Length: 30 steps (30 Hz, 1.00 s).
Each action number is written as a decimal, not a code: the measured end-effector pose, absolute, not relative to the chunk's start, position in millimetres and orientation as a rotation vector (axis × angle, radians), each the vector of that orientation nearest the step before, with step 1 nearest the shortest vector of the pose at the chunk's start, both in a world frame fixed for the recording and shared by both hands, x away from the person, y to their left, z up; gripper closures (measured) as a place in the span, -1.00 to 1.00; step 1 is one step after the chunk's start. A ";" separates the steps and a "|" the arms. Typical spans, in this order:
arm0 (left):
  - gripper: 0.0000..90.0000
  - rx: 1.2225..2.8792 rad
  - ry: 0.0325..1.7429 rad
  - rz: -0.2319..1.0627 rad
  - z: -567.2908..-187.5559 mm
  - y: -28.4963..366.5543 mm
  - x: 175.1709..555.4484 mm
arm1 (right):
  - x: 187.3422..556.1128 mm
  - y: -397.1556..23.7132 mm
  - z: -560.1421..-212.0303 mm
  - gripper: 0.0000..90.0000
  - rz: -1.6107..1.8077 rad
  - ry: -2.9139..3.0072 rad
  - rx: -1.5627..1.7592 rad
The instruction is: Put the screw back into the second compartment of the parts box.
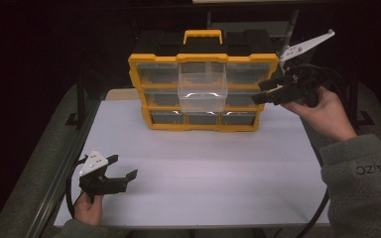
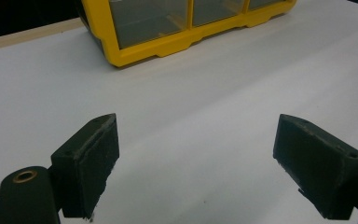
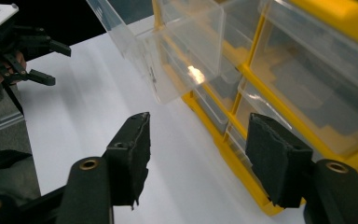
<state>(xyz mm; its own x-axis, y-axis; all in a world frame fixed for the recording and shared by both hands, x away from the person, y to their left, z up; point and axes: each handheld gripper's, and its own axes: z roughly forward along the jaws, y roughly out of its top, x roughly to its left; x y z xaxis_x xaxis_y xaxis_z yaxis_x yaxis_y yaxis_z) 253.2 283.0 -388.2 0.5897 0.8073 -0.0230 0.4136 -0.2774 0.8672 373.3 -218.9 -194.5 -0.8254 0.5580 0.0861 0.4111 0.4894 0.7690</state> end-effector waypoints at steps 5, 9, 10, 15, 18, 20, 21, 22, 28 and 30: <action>-0.69 1.910 0.977 0.536 -387.8 283.2 253.0 | 369.1 -225.5 -217.5 -0.19 1.251 2.553 0.863; -0.69 1.916 0.972 0.535 -388.0 282.8 253.2 | 366.5 -228.7 -238.1 -0.22 1.249 2.549 0.884; -0.69 1.925 0.968 0.535 -387.9 283.1 253.2 | 366.8 -229.7 -243.4 -0.23 1.250 2.547 0.884; -0.69 1.921 0.967 0.533 -388.1 282.0 253.5 | 365.6 -230.8 -263.1 -0.28 1.261 2.543 0.922; -0.69 1.925 0.963 0.533 -387.5 282.5 253.3 | 363.6 -229.3 -271.3 -0.29 1.269 2.543 0.923; -0.69 1.919 0.965 0.534 -386.8 282.7 252.9 | 362.0 -228.2 -276.6 -0.31 1.265 2.548 0.934; -0.69 1.910 0.971 0.530 -387.0 282.3 252.5 | 361.3 -227.5 -279.8 -0.31 1.268 2.550 0.938; -0.69 1.906 0.973 0.529 -387.1 282.2 252.4 | 360.6 -227.0 -283.5 -0.31 1.270 2.551 0.935; -0.69 1.911 0.972 0.526 -387.1 281.7 252.7 | 356.4 -227.1 -309.8 -0.33 1.269 2.562 0.974; -0.69 1.918 0.968 0.525 -387.3 281.6 252.8 | 355.0 -227.6 -318.8 -0.33 1.263 2.569 0.989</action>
<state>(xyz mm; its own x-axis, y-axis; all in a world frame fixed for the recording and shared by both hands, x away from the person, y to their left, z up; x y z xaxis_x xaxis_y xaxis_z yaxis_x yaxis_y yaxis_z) 252.8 281.6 -387.3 0.6040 0.7967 -0.0218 0.4162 -0.2920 0.8611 355.0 -227.6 -318.8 -0.7808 0.5996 0.1757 0.5054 0.4406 0.7420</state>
